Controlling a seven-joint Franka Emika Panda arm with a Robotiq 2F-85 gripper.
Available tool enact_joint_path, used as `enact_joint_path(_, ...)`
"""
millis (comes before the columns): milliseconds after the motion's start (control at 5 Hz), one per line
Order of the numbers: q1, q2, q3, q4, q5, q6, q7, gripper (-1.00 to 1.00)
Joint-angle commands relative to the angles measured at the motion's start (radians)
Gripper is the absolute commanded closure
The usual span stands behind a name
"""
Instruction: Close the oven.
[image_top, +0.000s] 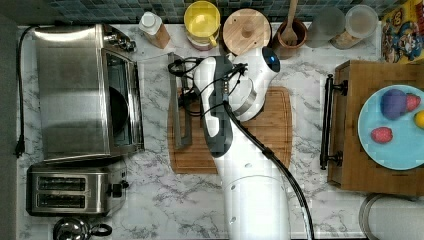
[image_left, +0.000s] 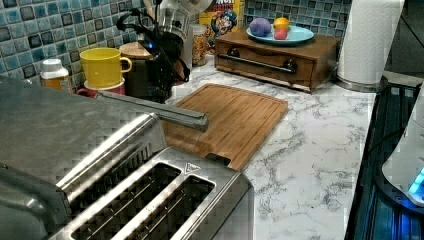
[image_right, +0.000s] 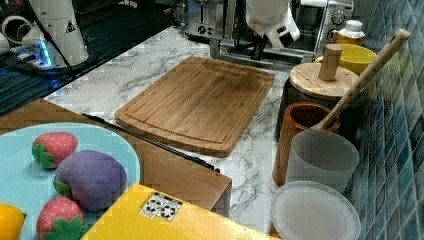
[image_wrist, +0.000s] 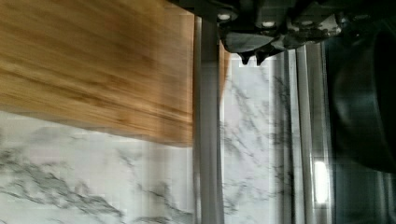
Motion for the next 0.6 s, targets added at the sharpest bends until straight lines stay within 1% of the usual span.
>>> enact_joint_path(200,0.242,-0.244,0.094,0.085,-0.116,0.094,0.177,1.00)
enact_joint_path(400,0.299,-0.222,0.087,0.151,-0.270,0.060,0.291,1.00)
enact_joint_path(600,0.372,-0.215,0.069,0.152,-0.423,0.097,0.402,1.00)
